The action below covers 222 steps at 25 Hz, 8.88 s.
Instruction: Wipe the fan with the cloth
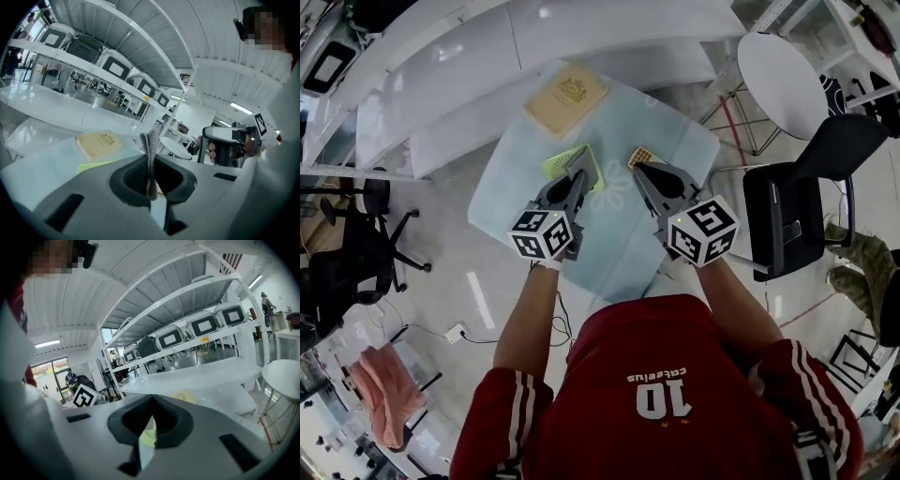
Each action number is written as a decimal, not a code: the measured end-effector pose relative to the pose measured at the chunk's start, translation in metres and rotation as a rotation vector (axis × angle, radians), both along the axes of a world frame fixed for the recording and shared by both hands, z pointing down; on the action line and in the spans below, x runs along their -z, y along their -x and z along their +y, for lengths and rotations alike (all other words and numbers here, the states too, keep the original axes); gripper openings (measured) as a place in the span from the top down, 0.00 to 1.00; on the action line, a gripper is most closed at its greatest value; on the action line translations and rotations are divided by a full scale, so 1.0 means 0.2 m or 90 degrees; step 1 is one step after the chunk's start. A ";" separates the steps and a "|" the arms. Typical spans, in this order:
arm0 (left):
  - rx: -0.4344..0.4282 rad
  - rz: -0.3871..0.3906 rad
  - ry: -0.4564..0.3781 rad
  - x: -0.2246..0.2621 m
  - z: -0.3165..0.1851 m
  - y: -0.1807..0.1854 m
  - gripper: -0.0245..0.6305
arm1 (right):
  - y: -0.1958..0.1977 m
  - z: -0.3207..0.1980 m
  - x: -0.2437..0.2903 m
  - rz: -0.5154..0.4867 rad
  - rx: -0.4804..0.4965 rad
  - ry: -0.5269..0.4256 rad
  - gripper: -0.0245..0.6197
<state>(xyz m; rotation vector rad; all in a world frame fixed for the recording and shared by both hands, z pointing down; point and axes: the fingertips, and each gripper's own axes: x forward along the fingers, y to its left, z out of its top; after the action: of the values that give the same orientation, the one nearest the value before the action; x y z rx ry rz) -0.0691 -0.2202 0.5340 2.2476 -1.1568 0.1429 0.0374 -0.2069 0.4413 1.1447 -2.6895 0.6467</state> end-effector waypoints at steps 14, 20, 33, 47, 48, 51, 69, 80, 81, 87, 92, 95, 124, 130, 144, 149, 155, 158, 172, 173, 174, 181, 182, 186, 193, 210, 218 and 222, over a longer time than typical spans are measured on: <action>-0.004 -0.016 0.055 -0.27 -0.12 -0.04 0.93 | -0.08 -0.05 -0.12 -0.011 -0.018 0.051 0.96; 0.005 -0.018 0.074 -0.36 -0.14 -0.03 0.93 | -0.08 -0.02 -0.15 -0.011 -0.020 0.063 0.96; 0.026 -0.021 0.097 -0.48 -0.18 0.01 0.93 | -0.10 -0.01 -0.15 -0.007 -0.030 0.071 0.96; 0.036 -0.026 0.101 -0.51 -0.19 0.05 0.93 | -0.09 0.02 -0.16 0.008 -0.025 0.076 0.96; 0.038 -0.026 0.101 -0.51 -0.19 0.06 0.93 | -0.08 0.02 -0.16 0.009 -0.024 0.076 0.96; 0.044 -0.025 0.100 -0.51 -0.18 0.08 0.93 | -0.08 0.03 -0.15 0.011 -0.023 0.075 0.96; 0.082 -0.039 0.096 -0.50 -0.13 0.28 0.93 | 0.01 0.10 -0.10 0.015 -0.008 0.064 0.95; 0.103 -0.046 0.092 -0.49 -0.10 0.39 0.93 | 0.04 0.15 -0.08 0.020 -0.006 0.061 0.95; 0.103 -0.046 0.092 -0.49 -0.10 0.40 0.93 | 0.04 0.15 -0.07 0.020 -0.006 0.060 0.96; 0.110 -0.052 0.089 -0.50 -0.07 0.46 0.93 | 0.05 0.19 -0.08 0.027 -0.011 0.058 0.95; 0.117 -0.058 0.089 -0.50 -0.05 0.50 0.93 | 0.06 0.21 -0.07 0.029 -0.009 0.056 0.95; 0.121 -0.060 0.088 -0.50 -0.04 0.51 0.93 | 0.08 0.22 -0.07 0.030 -0.005 0.055 0.95; 0.150 -0.068 0.079 -0.44 0.05 0.62 0.93 | 0.08 0.29 0.00 0.019 -0.008 0.045 0.96; 0.149 -0.057 0.073 -0.41 0.10 0.58 0.93 | 0.08 0.33 0.03 0.015 -0.015 0.037 0.95; 0.117 -0.045 0.058 -0.35 0.18 0.43 0.93 | 0.04 0.45 0.07 -0.001 -0.045 0.023 0.95; 0.104 -0.041 0.057 -0.34 0.19 0.37 0.93 | 0.02 0.46 0.07 -0.004 -0.057 0.023 0.95; 0.090 -0.043 0.061 -0.36 0.19 0.31 0.93 | -0.02 0.47 0.06 -0.007 -0.076 0.025 0.95; 0.081 -0.043 0.064 -0.37 0.18 0.27 0.93 | -0.04 0.47 0.04 -0.002 -0.079 0.027 0.95; 0.057 -0.038 0.079 -0.44 0.09 0.11 0.93 | -0.12 0.41 -0.05 0.013 -0.085 0.053 0.95; 0.056 -0.037 0.081 -0.45 0.08 0.10 0.93 | -0.12 0.40 -0.06 0.013 -0.086 0.054 0.95; 0.055 -0.037 0.083 -0.45 0.08 0.09 0.93 | -0.13 0.39 -0.06 0.013 -0.087 0.055 0.95; 0.050 -0.033 0.098 -0.52 0.04 0.04 0.93 | -0.17 0.34 -0.08 0.017 -0.092 0.065 0.95; 0.050 -0.032 0.099 -0.53 0.03 0.03 0.93 | -0.18 0.33 -0.09 0.018 -0.092 0.066 0.95; 0.046 -0.030 0.107 -0.56 0.00 -0.01 0.93 | -0.21 0.30 -0.10 0.020 -0.096 0.073 0.95; 0.044 -0.028 0.118 -0.61 -0.04 -0.05 0.93 | -0.26 0.26 -0.14 0.022 -0.105 0.084 0.96; 0.047 -0.032 0.131 -0.68 -0.06 -0.04 0.93 | -0.28 0.26 -0.19 0.029 -0.107 0.101 0.95; 0.056 -0.031 0.132 -0.68 -0.05 -0.01 0.93 | -0.27 0.25 -0.17 0.033 -0.103 0.097 0.95; 0.059 -0.031 0.132 -0.68 -0.05 0.00 0.93 | -0.26 0.26 -0.18 0.035 -0.100 0.098 0.95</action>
<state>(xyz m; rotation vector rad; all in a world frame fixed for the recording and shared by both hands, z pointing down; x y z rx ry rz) -0.0694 -0.2303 0.6701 2.0164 -1.2112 0.2679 0.0896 -0.1548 0.4765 1.3196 -2.4732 0.8176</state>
